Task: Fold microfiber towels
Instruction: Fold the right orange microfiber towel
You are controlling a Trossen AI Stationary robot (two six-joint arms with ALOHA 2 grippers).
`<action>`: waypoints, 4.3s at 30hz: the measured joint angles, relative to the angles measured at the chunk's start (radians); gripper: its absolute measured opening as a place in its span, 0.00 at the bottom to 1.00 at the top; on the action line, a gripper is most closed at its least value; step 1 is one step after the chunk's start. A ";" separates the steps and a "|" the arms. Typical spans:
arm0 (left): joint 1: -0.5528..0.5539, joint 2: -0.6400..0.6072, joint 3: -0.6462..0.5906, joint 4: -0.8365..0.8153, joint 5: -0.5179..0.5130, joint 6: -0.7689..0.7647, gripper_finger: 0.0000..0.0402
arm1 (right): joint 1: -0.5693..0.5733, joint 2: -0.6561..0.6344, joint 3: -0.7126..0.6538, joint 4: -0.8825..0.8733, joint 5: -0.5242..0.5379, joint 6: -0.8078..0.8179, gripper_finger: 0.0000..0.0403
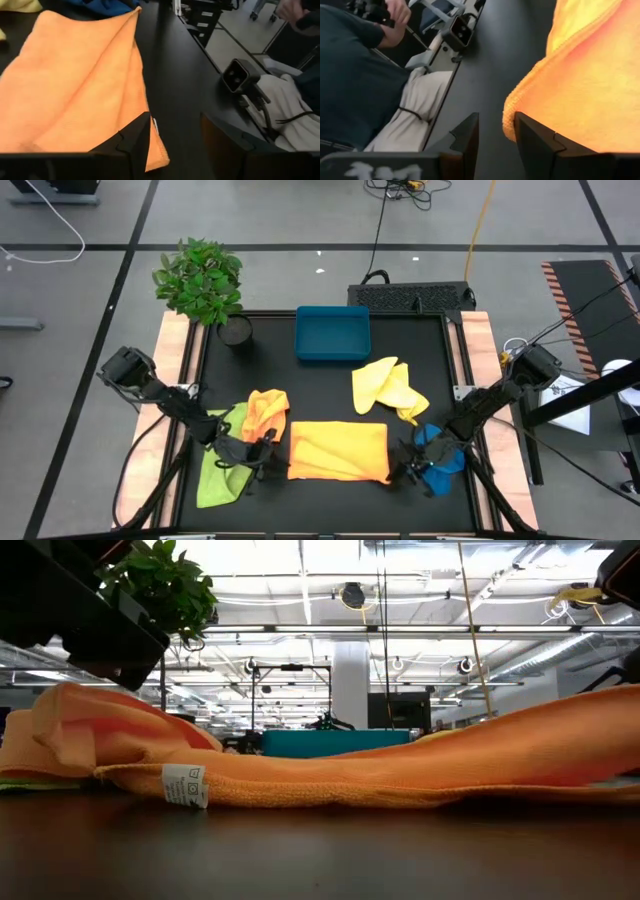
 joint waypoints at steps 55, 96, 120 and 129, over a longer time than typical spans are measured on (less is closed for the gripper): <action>0.162 0.175 0.003 -0.074 -0.214 -0.097 0.44 | -0.244 0.001 -0.001 -0.213 0.317 -0.182 0.27; 0.133 0.217 0.235 -0.450 -0.267 0.016 0.44 | -0.298 0.001 -0.001 -0.255 0.317 -0.209 0.27; 0.033 0.214 0.235 -0.228 0.041 0.043 0.44 | -0.298 0.001 -0.001 -0.255 0.322 -0.203 0.27; 0.018 0.214 0.235 -0.203 0.124 0.044 0.44 | -0.298 0.001 -0.001 -0.255 0.321 -0.199 0.27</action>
